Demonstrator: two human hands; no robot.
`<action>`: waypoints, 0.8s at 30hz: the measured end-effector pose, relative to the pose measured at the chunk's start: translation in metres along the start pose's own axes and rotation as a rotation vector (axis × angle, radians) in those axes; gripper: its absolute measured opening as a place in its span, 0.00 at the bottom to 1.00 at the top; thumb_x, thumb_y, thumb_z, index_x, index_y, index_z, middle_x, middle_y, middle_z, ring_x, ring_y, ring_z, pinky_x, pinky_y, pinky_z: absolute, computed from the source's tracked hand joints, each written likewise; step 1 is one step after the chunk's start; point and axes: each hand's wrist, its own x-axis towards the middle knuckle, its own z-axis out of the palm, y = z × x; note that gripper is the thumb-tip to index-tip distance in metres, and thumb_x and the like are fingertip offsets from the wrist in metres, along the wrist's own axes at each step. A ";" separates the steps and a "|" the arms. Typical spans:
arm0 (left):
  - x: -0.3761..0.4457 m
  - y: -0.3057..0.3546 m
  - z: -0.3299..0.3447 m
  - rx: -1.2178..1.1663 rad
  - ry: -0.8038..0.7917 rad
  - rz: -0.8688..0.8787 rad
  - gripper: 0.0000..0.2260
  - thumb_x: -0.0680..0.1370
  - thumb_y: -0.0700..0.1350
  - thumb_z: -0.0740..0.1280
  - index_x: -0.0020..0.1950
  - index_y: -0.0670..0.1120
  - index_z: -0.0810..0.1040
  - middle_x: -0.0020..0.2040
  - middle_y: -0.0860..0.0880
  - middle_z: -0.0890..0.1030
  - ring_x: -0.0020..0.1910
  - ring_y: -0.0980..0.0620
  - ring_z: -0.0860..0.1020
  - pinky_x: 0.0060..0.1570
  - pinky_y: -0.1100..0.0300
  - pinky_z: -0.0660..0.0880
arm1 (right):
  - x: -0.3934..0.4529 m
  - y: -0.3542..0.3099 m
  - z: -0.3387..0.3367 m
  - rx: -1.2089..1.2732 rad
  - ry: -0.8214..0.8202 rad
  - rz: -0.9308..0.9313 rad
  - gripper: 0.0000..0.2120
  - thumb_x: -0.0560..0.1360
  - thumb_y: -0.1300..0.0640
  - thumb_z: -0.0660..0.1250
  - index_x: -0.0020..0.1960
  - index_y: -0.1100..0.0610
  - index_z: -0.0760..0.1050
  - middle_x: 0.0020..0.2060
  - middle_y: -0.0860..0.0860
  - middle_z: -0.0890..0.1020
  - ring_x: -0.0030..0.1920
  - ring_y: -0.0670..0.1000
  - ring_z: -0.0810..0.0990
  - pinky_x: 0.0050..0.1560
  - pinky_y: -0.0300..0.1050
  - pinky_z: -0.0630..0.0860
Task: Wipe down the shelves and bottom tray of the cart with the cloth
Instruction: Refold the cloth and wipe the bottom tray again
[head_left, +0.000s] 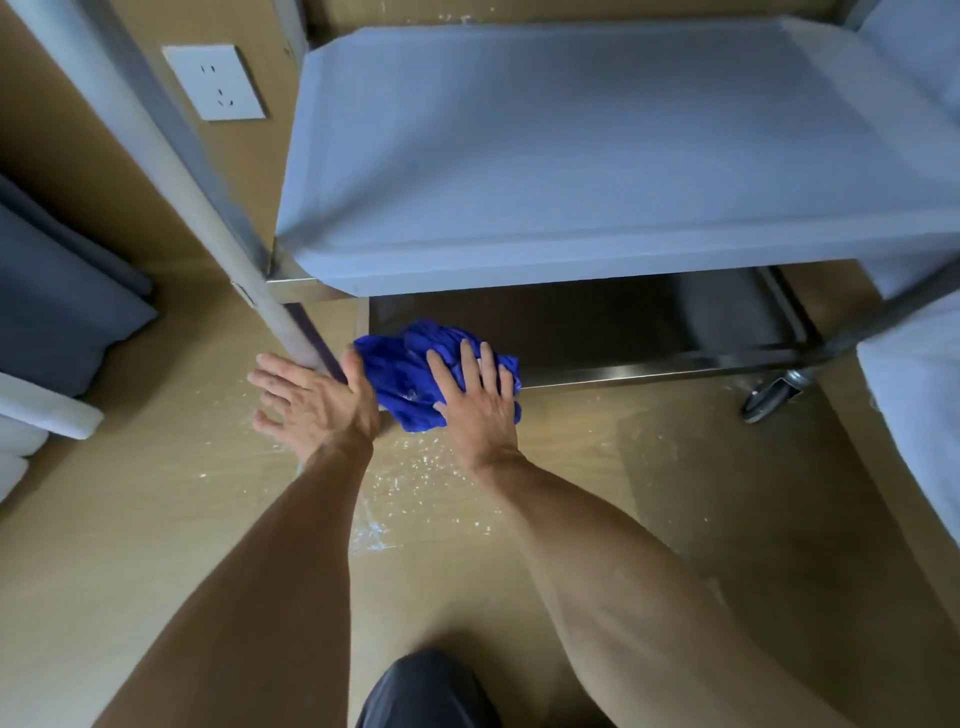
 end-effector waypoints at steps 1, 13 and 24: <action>0.000 0.001 0.003 -0.014 0.015 -0.014 0.41 0.78 0.66 0.44 0.79 0.37 0.40 0.79 0.35 0.50 0.77 0.39 0.58 0.73 0.40 0.52 | -0.004 0.017 -0.001 -0.004 0.023 0.023 0.32 0.81 0.47 0.63 0.80 0.45 0.52 0.79 0.58 0.58 0.79 0.63 0.52 0.75 0.61 0.55; -0.005 0.017 0.030 -0.036 0.071 -0.065 0.43 0.79 0.63 0.50 0.77 0.30 0.42 0.79 0.33 0.50 0.77 0.38 0.56 0.73 0.41 0.53 | -0.025 0.195 -0.033 0.190 0.280 0.831 0.27 0.82 0.49 0.58 0.80 0.48 0.57 0.79 0.58 0.58 0.79 0.63 0.50 0.72 0.62 0.60; -0.001 0.003 0.043 -0.080 0.160 0.050 0.42 0.78 0.63 0.48 0.76 0.29 0.44 0.74 0.31 0.62 0.73 0.39 0.63 0.73 0.42 0.53 | -0.001 0.093 -0.015 -0.006 0.146 0.351 0.33 0.79 0.36 0.51 0.80 0.50 0.58 0.76 0.65 0.61 0.78 0.67 0.52 0.74 0.66 0.53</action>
